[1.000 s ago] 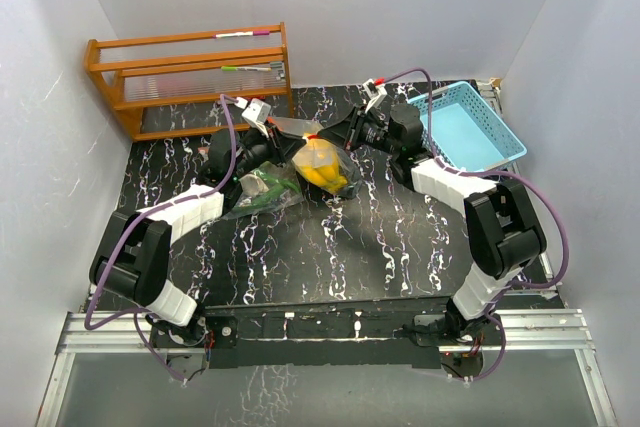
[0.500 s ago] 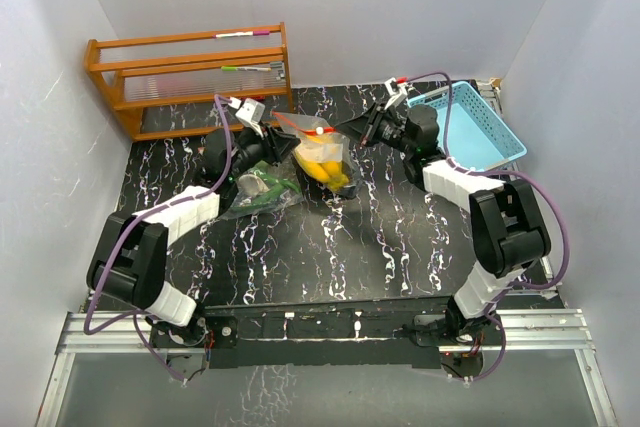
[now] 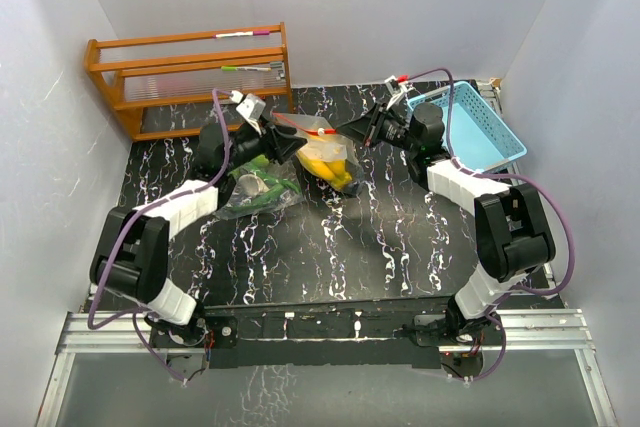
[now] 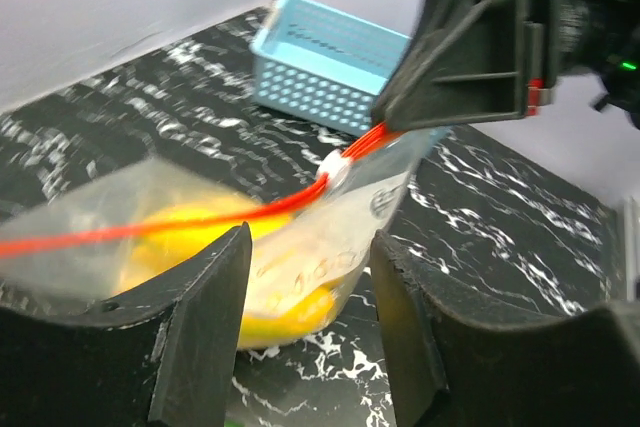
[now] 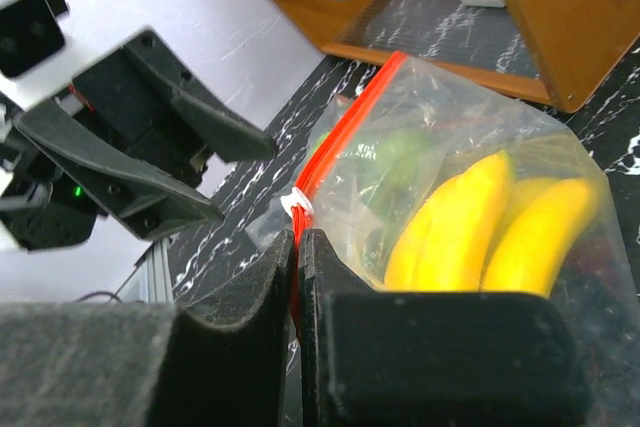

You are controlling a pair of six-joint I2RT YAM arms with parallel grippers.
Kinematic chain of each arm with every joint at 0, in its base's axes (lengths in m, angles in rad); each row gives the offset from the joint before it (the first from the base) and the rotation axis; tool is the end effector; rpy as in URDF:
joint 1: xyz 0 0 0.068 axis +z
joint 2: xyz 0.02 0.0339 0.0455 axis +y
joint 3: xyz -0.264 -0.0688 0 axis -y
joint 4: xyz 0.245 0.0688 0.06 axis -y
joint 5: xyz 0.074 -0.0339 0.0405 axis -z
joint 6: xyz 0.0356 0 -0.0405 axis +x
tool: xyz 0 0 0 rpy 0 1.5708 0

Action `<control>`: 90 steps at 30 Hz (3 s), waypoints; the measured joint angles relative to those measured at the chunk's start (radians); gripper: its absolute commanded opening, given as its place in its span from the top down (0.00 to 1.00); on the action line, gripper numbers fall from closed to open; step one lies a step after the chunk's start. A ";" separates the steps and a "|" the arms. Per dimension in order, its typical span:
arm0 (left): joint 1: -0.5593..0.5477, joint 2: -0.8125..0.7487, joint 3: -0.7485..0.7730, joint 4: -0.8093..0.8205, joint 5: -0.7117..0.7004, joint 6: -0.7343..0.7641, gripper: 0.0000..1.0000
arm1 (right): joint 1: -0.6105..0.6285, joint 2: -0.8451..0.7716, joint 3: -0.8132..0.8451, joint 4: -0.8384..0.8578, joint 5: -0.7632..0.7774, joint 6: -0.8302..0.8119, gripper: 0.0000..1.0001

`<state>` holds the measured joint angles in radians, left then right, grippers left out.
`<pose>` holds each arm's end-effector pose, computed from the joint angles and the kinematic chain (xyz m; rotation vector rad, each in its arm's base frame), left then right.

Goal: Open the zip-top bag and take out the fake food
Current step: Unzip the zipper food storage bag at the center of the board.

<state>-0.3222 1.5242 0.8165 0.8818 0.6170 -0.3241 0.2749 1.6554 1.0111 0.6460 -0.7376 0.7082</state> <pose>0.3106 -0.1254 0.2814 0.5312 1.4034 -0.9546 0.3540 0.1247 0.2775 -0.2644 1.7179 1.3186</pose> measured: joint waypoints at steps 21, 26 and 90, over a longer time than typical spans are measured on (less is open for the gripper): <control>0.013 0.243 0.254 0.083 0.732 0.079 0.61 | 0.008 -0.047 0.001 -0.127 -0.252 -0.161 0.92; 0.013 0.264 0.249 0.206 0.734 -0.006 0.61 | 0.008 -0.047 0.001 -0.127 -0.254 -0.160 0.92; 0.037 0.482 0.303 0.712 0.676 -0.484 0.69 | 0.047 -0.045 0.029 -0.150 -0.237 -0.155 0.92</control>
<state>-0.2855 2.0060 1.1194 1.5936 1.2934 -0.8085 0.3218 1.6108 1.0397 0.4957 -0.9745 0.5533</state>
